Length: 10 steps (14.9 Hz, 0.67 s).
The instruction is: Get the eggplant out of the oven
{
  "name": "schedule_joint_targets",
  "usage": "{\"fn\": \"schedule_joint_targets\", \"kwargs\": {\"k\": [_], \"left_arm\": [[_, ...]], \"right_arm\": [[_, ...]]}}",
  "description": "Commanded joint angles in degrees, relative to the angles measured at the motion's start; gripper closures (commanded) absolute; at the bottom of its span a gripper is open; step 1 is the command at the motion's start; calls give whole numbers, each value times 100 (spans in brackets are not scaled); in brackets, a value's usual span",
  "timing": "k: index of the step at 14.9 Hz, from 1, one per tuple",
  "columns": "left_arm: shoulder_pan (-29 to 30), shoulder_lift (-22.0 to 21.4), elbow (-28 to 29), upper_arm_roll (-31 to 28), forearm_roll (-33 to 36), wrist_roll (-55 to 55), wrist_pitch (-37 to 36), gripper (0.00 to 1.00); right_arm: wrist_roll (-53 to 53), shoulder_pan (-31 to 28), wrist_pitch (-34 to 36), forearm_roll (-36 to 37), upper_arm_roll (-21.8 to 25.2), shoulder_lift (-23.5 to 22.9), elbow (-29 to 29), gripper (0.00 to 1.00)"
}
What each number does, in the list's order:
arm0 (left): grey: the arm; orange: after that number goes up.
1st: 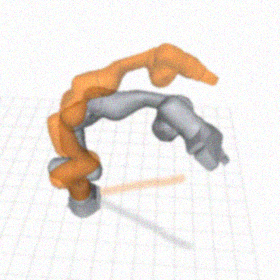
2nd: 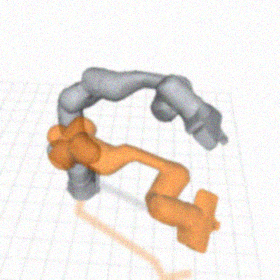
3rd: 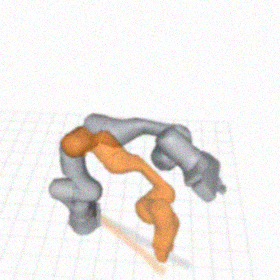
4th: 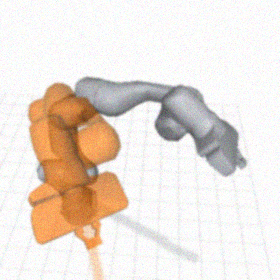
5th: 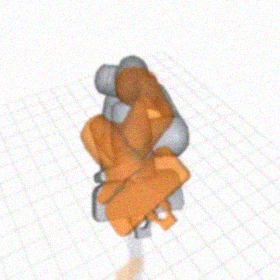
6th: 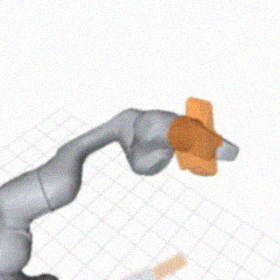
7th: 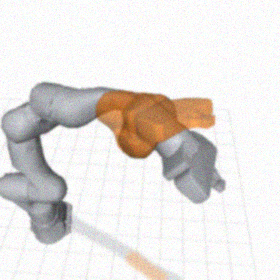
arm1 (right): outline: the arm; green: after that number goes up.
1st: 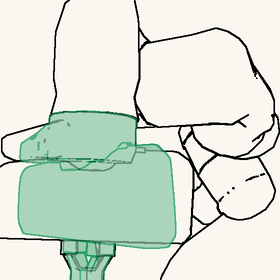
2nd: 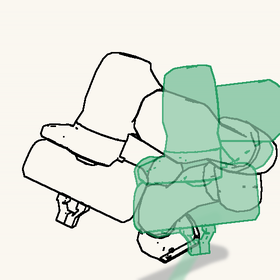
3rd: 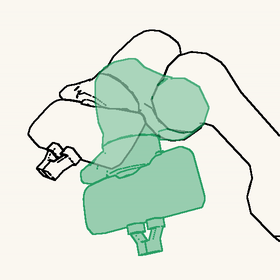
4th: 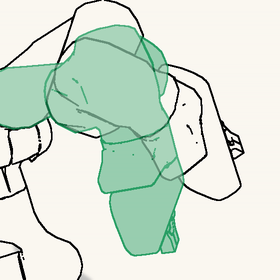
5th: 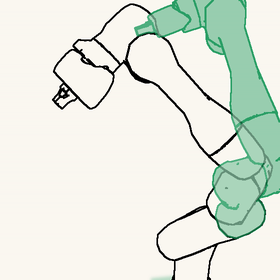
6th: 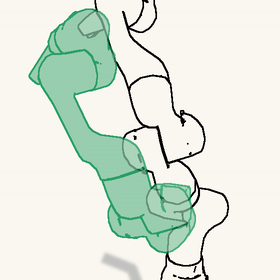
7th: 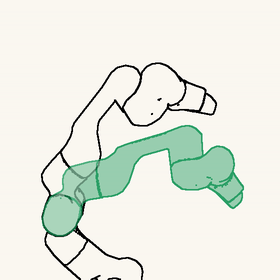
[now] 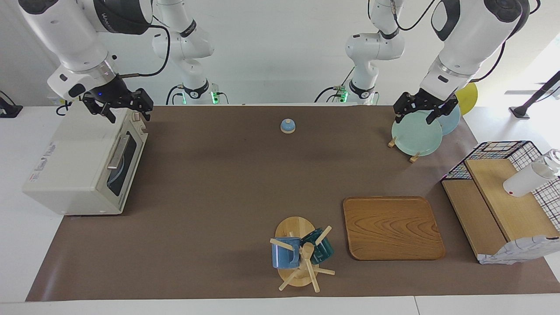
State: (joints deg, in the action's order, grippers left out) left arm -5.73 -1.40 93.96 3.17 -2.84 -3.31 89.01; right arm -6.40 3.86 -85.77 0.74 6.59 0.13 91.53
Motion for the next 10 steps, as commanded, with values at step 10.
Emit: {"fn": "schedule_joint_targets", "kwargs": {"k": [10], "left_arm": [[-42,-89,70,-36,134,-12,37,0]], "right_arm": [[-124,-17,-18,5,-26,145,119,9]]}}
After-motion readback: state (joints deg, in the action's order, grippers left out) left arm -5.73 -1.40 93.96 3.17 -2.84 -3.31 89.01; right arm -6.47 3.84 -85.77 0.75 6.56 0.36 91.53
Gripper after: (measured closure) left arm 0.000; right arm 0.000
